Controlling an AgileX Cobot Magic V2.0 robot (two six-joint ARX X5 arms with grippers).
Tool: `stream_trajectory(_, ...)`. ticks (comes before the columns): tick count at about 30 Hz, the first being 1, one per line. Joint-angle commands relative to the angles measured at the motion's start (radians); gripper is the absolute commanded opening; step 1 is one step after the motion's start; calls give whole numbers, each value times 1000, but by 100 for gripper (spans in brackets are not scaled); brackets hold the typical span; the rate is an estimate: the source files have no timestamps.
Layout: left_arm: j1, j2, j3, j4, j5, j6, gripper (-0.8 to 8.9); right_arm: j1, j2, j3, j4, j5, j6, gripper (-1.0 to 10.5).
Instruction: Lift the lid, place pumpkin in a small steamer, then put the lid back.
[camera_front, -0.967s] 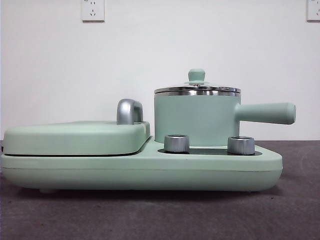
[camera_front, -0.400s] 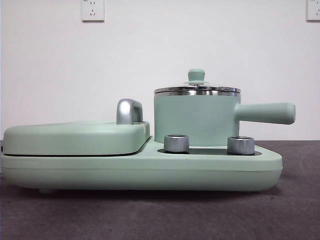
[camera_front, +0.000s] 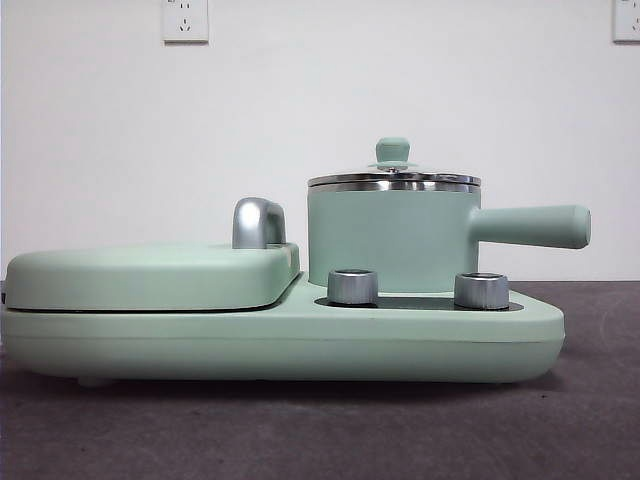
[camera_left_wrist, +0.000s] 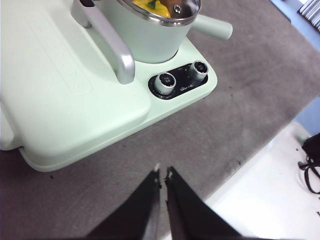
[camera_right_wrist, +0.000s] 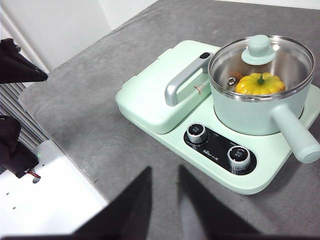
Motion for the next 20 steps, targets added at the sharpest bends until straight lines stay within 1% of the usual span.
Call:
stream_trajectory(1, -5, 4, 13, 7, -1, -24, 8, 10, 2, 8, 12, 0, -9, 35)
stream_trajectory(13, -3, -1, 9, 13, -1, -24, 7, 10, 3, 8, 12, 0, -9, 35)
stream_trajectory(17, 35, -21, -5, 5, 0, -23, 7, 10, 3, 8, 12, 0, -9, 35)
stream_trajectory(20, 119, -56, -59, 37, 0, -23, 7, 10, 3, 8, 12, 0, -9, 35)
